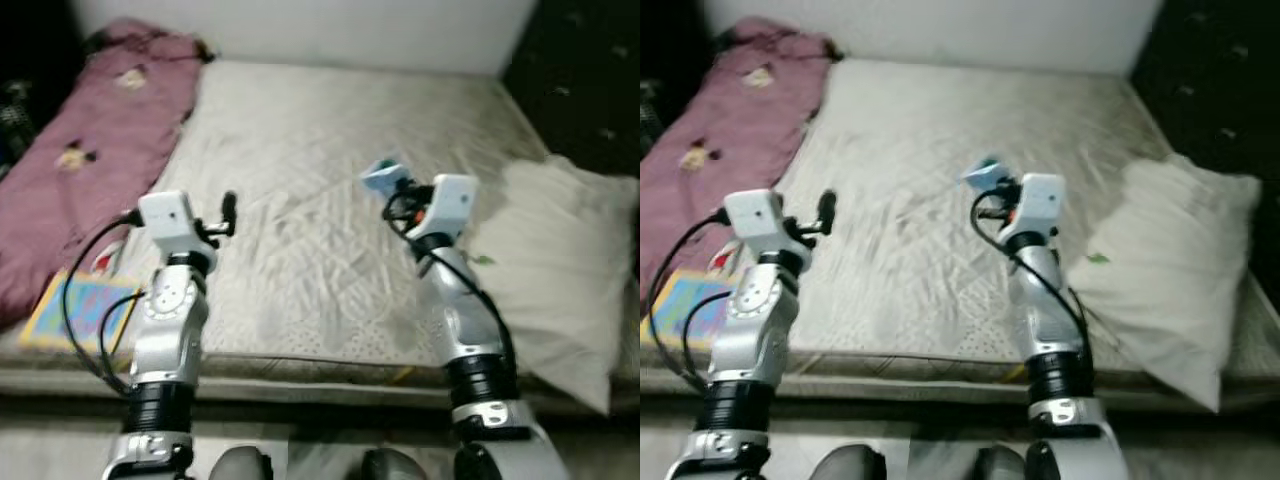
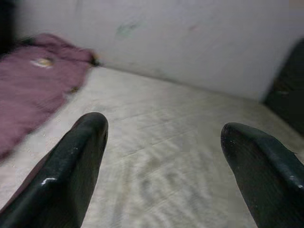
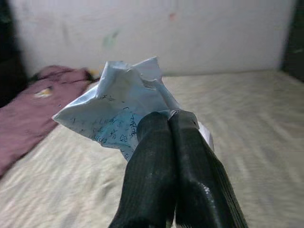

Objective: Clean up the room

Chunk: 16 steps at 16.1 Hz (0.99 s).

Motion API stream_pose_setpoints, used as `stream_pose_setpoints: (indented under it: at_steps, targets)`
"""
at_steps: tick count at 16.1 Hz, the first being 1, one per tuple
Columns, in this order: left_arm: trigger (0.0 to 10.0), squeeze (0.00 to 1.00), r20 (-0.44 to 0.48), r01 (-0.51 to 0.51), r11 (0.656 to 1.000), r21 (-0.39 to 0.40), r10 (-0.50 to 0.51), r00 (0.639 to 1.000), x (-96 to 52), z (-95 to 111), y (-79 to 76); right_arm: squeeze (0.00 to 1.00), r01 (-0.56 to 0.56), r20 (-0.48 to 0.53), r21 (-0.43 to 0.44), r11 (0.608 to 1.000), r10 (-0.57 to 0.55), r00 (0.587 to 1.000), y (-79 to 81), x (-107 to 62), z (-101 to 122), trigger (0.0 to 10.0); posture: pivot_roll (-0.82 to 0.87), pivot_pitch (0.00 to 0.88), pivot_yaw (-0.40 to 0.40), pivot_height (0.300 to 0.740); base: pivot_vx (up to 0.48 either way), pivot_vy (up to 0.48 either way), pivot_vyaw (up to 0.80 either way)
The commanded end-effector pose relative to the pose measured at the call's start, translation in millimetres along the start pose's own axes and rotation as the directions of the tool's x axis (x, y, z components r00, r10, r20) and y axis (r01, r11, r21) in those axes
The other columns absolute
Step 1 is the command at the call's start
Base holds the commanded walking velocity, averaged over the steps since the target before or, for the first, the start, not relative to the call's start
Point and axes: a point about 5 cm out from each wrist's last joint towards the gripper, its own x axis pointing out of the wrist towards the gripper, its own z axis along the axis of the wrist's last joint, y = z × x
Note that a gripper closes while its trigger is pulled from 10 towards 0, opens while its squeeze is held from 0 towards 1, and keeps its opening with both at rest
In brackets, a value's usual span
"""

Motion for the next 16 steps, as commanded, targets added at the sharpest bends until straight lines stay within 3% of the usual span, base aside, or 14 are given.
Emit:
stream_pose_setpoints:
  at_steps: [1, 16]
  targets:
    - [10.0, 0.00, 0.000, 0.015, 1.000, 0.015, -0.015, 1.000, -0.3, 0.3, -0.6, 0.00, 0.002, 0.001, 0.009, 1.000, -0.002, 1.000, -0.4, 0.9, 0.7, 10.0, 0.01, 0.000, -0.012, 0.740, 0.000, 0.480, 0.00]
    - [10.0, 0.00, 0.001, 0.025, 1.000, 0.013, -0.025, 1.000, 0.7, -1.3, -2.6, 0.00, -0.067, -0.035, -0.005, 0.998, 0.067, 0.997, 6.5, 2.5, -5.9, 10.0, 0.01, 0.000, -0.015, 0.740, 0.000, 0.480, 0.00]
